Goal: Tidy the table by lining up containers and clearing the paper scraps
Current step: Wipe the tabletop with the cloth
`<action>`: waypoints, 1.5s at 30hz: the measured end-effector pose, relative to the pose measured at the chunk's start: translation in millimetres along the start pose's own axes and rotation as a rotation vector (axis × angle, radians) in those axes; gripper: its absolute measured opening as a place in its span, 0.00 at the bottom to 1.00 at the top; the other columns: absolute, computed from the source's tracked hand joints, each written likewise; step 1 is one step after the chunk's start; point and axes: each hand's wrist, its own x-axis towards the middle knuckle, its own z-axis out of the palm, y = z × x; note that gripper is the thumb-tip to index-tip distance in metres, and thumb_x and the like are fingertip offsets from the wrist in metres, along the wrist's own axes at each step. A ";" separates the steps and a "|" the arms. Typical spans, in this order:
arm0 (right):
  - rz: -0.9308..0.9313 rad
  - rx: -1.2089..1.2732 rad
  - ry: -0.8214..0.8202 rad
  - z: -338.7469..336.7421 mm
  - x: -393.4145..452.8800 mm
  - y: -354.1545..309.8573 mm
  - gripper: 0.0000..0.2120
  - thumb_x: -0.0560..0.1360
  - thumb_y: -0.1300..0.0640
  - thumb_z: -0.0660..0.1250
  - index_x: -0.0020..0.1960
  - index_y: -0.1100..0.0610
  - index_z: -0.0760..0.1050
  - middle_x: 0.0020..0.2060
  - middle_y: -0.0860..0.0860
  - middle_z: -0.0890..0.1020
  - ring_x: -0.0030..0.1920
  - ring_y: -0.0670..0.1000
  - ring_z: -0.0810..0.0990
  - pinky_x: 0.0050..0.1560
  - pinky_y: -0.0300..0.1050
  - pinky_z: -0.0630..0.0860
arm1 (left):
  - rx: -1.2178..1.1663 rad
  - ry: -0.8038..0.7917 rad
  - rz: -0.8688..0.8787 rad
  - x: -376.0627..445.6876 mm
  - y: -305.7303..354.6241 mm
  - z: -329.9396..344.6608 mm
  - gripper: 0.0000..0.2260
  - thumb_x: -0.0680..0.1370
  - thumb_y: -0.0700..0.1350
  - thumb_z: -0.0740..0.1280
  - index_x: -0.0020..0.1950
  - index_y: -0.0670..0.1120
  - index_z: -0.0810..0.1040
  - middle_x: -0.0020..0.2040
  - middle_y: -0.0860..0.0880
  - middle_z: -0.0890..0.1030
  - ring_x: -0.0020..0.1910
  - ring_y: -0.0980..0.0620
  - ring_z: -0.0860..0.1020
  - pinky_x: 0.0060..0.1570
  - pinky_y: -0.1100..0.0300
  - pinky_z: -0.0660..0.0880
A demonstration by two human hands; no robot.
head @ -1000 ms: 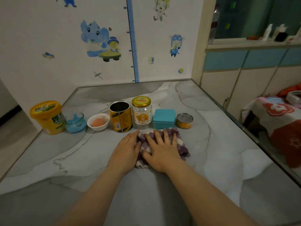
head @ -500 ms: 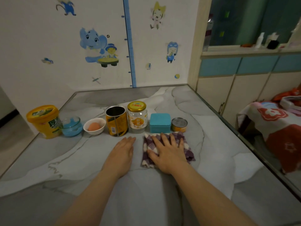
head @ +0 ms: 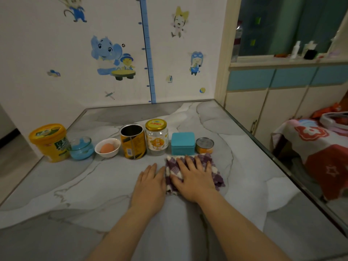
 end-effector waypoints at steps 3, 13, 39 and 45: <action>-0.001 -0.004 -0.003 0.2 -3.6 -0.3 0.33 0.77 0.34 0.43 0.79 0.44 0.44 0.79 0.49 0.46 0.78 0.56 0.41 0.73 0.67 0.38 | -0.009 0.015 -0.007 0.5 -0.6 0.7 0.22 0.83 0.53 0.48 0.78 0.54 0.56 0.79 0.49 0.54 0.78 0.50 0.51 0.76 0.53 0.49; -0.025 0.011 -0.015 0.5 -43.9 -1.9 0.33 0.77 0.34 0.44 0.79 0.44 0.43 0.79 0.49 0.45 0.78 0.56 0.40 0.73 0.67 0.37 | -0.033 -0.008 -0.053 -0.7 2.9 -2.8 0.22 0.83 0.54 0.49 0.77 0.55 0.59 0.78 0.49 0.57 0.76 0.48 0.55 0.75 0.53 0.53; -0.030 0.033 -0.038 1.2 -136.9 -10.8 0.33 0.78 0.35 0.45 0.79 0.44 0.42 0.79 0.47 0.44 0.78 0.54 0.38 0.72 0.66 0.34 | 0.196 0.020 0.026 -34.3 33.9 -15.2 0.18 0.82 0.50 0.53 0.72 0.50 0.66 0.72 0.46 0.66 0.69 0.46 0.65 0.65 0.51 0.65; -0.017 0.028 -0.057 1.0 -149.4 -14.1 0.34 0.78 0.35 0.44 0.79 0.47 0.42 0.79 0.47 0.43 0.77 0.55 0.37 0.71 0.68 0.34 | 0.148 -0.100 -0.012 -37.8 34.0 -11.4 0.26 0.82 0.58 0.47 0.78 0.49 0.55 0.78 0.46 0.57 0.76 0.46 0.57 0.74 0.50 0.56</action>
